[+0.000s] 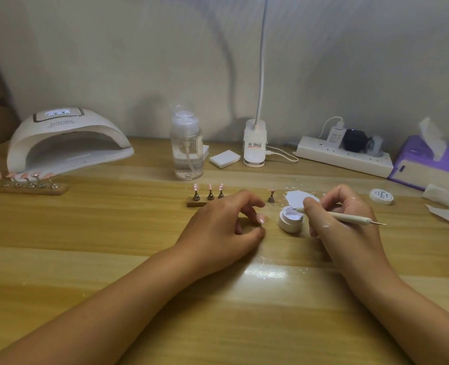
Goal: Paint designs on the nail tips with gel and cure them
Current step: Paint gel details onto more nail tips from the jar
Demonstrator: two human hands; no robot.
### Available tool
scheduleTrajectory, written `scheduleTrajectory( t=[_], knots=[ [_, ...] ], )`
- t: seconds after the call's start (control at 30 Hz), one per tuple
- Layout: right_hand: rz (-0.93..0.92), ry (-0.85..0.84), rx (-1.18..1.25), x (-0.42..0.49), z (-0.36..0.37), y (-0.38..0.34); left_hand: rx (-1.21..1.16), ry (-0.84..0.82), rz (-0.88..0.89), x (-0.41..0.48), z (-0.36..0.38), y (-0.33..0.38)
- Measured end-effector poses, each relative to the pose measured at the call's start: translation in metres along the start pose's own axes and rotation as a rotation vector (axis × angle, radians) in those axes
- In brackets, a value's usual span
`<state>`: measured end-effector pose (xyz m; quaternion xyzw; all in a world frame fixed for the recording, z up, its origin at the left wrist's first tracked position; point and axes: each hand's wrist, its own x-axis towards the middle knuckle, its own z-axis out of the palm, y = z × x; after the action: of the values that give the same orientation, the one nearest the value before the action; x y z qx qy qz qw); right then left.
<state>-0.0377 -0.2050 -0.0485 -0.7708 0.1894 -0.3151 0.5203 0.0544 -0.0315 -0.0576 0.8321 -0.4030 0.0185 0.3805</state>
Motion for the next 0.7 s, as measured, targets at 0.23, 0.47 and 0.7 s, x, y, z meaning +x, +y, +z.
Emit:
scheduleTrajectory(
  t=[0.23, 0.47, 0.7],
  knots=[
    [0.010, -0.012, 0.001, -0.001, -0.001, -0.002, -0.026, 0.065, 0.029, 0.005, -0.009, 0.009],
    [-0.010, 0.007, 0.031, -0.001, -0.001, -0.003, 0.067, -0.022, -0.033, 0.075, -0.059, 0.028],
    [0.007, 0.014, 0.083, 0.001, -0.002, 0.001, 0.315, -0.334, -0.109, 0.122, -0.037, 0.015]
  ],
)
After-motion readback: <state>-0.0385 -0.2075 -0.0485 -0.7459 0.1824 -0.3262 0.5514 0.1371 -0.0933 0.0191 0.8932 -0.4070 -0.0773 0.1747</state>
